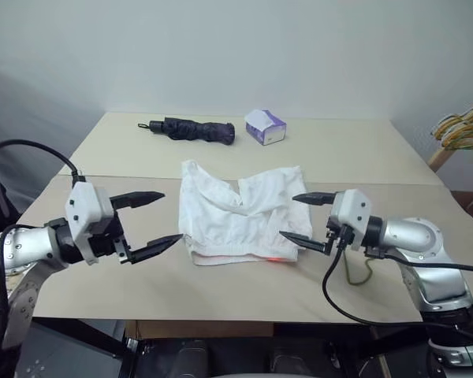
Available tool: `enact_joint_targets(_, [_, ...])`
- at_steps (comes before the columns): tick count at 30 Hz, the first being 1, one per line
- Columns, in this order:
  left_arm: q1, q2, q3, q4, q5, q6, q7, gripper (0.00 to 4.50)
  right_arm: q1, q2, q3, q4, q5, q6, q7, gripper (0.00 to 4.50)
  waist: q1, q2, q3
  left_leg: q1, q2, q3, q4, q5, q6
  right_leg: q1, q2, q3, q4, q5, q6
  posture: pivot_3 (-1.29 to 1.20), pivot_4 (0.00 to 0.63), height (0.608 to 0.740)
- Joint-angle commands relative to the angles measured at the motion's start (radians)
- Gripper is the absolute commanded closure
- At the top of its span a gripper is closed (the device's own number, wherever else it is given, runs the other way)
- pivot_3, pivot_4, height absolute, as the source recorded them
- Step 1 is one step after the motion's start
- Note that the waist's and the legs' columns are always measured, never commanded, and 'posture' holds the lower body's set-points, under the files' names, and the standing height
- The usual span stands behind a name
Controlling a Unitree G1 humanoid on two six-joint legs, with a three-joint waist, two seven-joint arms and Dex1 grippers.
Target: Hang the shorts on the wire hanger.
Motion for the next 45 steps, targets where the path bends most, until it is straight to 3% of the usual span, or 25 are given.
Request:
enact_joint_targets(1, [-0.016,-0.001,0.005,0.005,0.011,-0.037,-0.014,0.0,-0.012,-0.012,-0.033,-0.035,0.012,0.005,-0.01,0.06,0.0,0.0,0.0,0.0,0.0,0.0,0.0,0.0,0.0,0.0,0.0,0.0,0.0,0.0,0.0,0.13,0.0,0.74])
enact_joint_targets(15, [-0.043,0.003,-0.021,0.028,0.03,-0.044,-0.027,0.0,-0.004,-0.029,-0.008,-0.059,-0.012,0.004,-0.006,0.06,-0.018,0.0,0.0,0.0,0.0,0.0,0.0,0.0,0.001,0.0,0.0,0.0,0.0,0.0,0.0,0.11,0.0,0.74])
enact_joint_targets(22, [-0.046,-0.005,-0.042,0.039,0.025,-0.049,-0.047,0.0,-0.022,-0.114,0.16,-0.119,-0.171,-0.01,0.062,0.06,-0.024,0.0,0.0,0.0,0.001,0.0,0.0,0.0,0.0,0.0,0.0,0.0,0.0,0.0,-0.001,0.08,0.0,0.74])
enact_joint_targets(30, [-0.099,-0.009,-0.083,0.064,0.034,-0.051,-0.057,0.0,-0.2,0.0,0.455,-0.009,-0.538,0.114,-0.002,0.06,-0.05,0.0,0.0,0.001,0.001,0.0,0.0,0.0,0.0,-0.001,0.001,0.0,0.002,0.0,-0.001,0.06,0.0,0.74])
enact_joint_targets(33, [-0.105,-0.011,-0.086,0.068,0.037,-0.054,-0.059,0.0,-0.238,0.005,0.524,0.044,-0.633,0.124,0.019,0.63,-0.05,0.0,0.0,0.0,0.0,0.0,0.0,0.001,0.002,-0.001,0.001,0.0,0.002,0.0,-0.002,0.06,0.0,0.74])
enact_joint_targets(39, [-0.101,-0.016,-0.085,0.062,0.045,-0.058,-0.056,0.0,-0.281,0.012,0.559,0.138,-0.751,0.054,-0.023,2.58,-0.049,0.0,0.0,0.001,0.0,0.0,0.0,0.003,0.005,0.0,0.001,-0.001,0.003,0.0,-0.002,0.07,0.0,0.74])
enact_joint_targets(44, [-0.101,-0.024,-0.088,0.06,0.051,-0.061,-0.051,0.0,-0.312,-0.019,0.526,0.194,-0.748,-0.049,-0.004,4.35,-0.05,0.0,0.0,0.001,0.0,0.0,0.0,0.003,0.005,0.0,0.001,-0.001,0.003,0.0,-0.002,0.07,0.0,0.74])
enact_joint_targets(45, [-0.101,-0.026,-0.088,0.06,0.052,-0.062,-0.05,0.0,-0.32,-0.03,0.518,0.207,-0.74,-0.08,0.001,4.47,-0.05,0.0,0.0,0.001,0.0,0.0,0.0,0.003,0.005,0.0,0.001,-0.001,0.003,0.0,-0.002,0.07,0.0,0.74])
